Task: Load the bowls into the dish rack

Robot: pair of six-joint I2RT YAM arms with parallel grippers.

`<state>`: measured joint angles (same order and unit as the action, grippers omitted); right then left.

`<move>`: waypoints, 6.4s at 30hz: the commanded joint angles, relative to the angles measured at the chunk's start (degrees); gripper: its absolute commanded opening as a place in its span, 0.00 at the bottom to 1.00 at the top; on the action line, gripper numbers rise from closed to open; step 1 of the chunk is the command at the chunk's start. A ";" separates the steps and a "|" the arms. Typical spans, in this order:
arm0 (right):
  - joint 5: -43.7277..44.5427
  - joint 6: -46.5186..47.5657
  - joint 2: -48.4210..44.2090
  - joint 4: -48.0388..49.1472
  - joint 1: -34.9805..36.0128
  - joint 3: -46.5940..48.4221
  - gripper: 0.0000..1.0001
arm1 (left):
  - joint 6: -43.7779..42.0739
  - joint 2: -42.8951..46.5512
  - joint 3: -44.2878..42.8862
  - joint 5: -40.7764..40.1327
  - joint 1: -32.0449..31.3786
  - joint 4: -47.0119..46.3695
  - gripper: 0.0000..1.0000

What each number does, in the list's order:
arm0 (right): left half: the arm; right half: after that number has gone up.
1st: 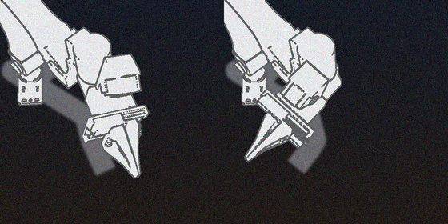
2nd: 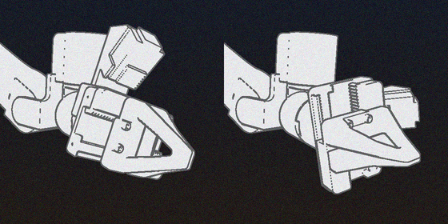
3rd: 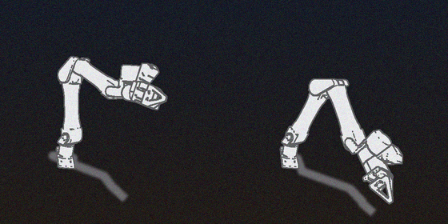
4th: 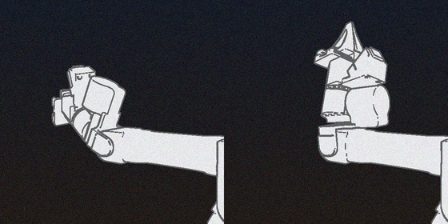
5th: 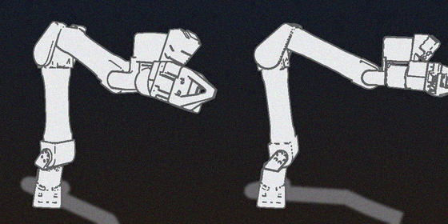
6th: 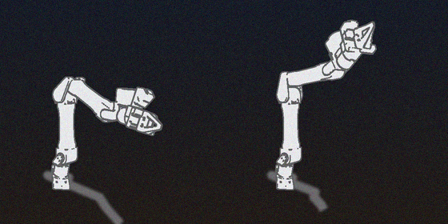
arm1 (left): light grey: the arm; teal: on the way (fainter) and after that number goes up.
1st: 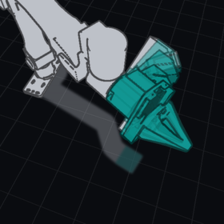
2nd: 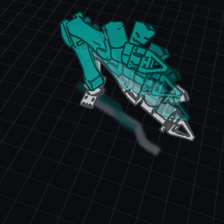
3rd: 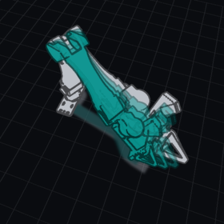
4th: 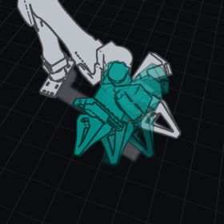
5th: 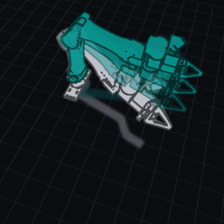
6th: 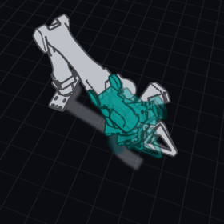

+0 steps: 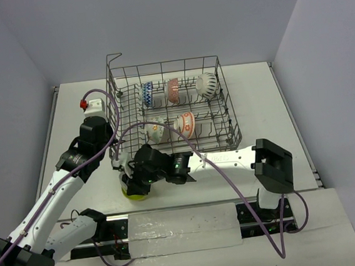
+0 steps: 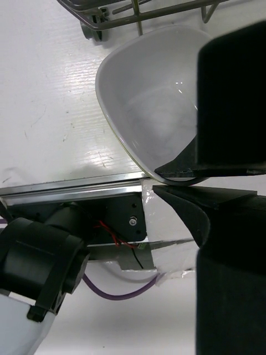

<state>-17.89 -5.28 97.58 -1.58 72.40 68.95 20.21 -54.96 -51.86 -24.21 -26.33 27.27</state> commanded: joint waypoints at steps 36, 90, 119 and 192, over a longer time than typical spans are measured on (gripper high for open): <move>-25.43 -25.91 -35.80 14.04 -59.82 -20.95 0.00 | -0.61 -0.06 -0.35 -3.13 1.19 0.07 0.00; -25.97 -38.40 -20.76 35.69 -74.68 -34.58 0.00 | -0.78 -0.24 -0.35 -1.64 1.10 -0.02 0.00; -9.71 -28.82 -27.36 15.03 -76.18 -32.12 0.48 | -0.87 -0.67 -0.35 -1.46 1.10 0.07 0.00; -11.82 0.71 7.27 2.99 -1.82 0.22 0.56 | -0.78 1.08 -0.44 -1.46 1.10 0.07 0.00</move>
<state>-29.58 -6.00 106.34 -0.80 70.26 68.38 19.94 -54.89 -51.86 -23.79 -26.20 27.24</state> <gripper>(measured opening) 0.566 0.115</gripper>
